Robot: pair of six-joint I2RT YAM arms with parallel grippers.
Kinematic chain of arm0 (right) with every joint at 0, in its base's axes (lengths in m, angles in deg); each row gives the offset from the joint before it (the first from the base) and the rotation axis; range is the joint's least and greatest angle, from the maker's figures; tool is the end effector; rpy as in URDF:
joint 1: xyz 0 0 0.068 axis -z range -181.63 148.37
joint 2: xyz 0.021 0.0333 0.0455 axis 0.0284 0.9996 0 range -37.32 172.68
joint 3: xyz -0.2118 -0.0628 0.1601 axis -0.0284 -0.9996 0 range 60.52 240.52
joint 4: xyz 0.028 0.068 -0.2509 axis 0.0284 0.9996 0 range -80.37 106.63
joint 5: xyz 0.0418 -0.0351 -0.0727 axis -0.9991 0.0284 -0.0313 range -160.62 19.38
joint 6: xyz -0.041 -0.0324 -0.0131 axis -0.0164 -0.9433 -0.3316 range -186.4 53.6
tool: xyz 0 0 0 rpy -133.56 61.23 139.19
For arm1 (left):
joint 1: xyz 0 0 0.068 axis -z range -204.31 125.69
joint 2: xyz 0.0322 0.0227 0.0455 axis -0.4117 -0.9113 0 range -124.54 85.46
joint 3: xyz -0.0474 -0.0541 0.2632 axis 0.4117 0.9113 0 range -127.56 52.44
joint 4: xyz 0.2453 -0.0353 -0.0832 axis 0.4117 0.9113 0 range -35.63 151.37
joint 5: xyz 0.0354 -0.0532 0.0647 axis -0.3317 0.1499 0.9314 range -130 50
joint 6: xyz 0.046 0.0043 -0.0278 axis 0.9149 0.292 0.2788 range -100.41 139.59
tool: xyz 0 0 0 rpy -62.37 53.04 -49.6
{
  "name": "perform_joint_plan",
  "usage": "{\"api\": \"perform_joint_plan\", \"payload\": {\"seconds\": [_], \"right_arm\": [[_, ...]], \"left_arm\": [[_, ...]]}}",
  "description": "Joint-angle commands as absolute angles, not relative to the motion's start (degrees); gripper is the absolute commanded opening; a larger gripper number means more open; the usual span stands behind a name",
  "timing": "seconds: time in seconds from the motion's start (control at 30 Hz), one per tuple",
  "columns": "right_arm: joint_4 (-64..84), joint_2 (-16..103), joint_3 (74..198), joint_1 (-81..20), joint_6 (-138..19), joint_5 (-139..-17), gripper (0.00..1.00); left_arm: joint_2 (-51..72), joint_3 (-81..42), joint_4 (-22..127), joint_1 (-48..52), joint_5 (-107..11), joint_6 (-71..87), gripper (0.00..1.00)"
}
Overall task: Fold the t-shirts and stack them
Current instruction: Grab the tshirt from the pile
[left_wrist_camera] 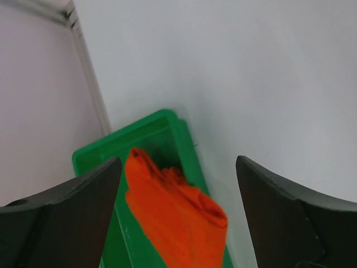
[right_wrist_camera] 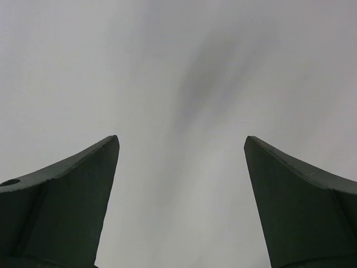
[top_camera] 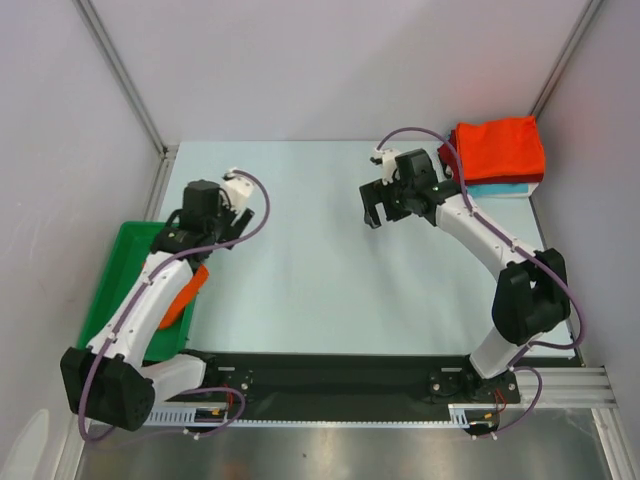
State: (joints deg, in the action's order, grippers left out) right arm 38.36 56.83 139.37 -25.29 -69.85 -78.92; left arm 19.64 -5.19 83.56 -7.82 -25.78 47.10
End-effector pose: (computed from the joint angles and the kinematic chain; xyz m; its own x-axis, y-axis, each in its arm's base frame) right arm 0.3367 0.1532 0.2942 -0.6058 -0.3305 -0.7237 -0.5296 0.8464 0.0569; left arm 0.2413 -0.0623 0.3130 -0.4757 0.6078 -0.6359 0.3470 0.7939 0.4993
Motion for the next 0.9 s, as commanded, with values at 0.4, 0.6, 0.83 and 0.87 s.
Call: {"api": "perform_joint_plan", "payload": {"seconds": [0.4,0.6,0.83,0.87], "right_arm": [[40.6,62.1,146.7,-26.8,-73.9,-83.8,1.0],[39.9,62.1,145.3,-26.8,-74.0,-87.7,1.0],[39.2,63.2,146.2,-26.9,-74.4,-87.1,1.0],[39.1,63.4,146.4,-26.8,-74.4,-87.1,1.0]], "left_arm": [[13.7,-6.1,98.0,-28.4,-42.8,40.9,0.65],[11.8,-2.2,96.7,-28.9,-40.4,41.3,0.61],[6.9,-2.1,95.5,-29.2,-40.5,40.4,0.54],[6.2,-2.6,95.5,-29.1,-40.6,40.2,0.5]]}}
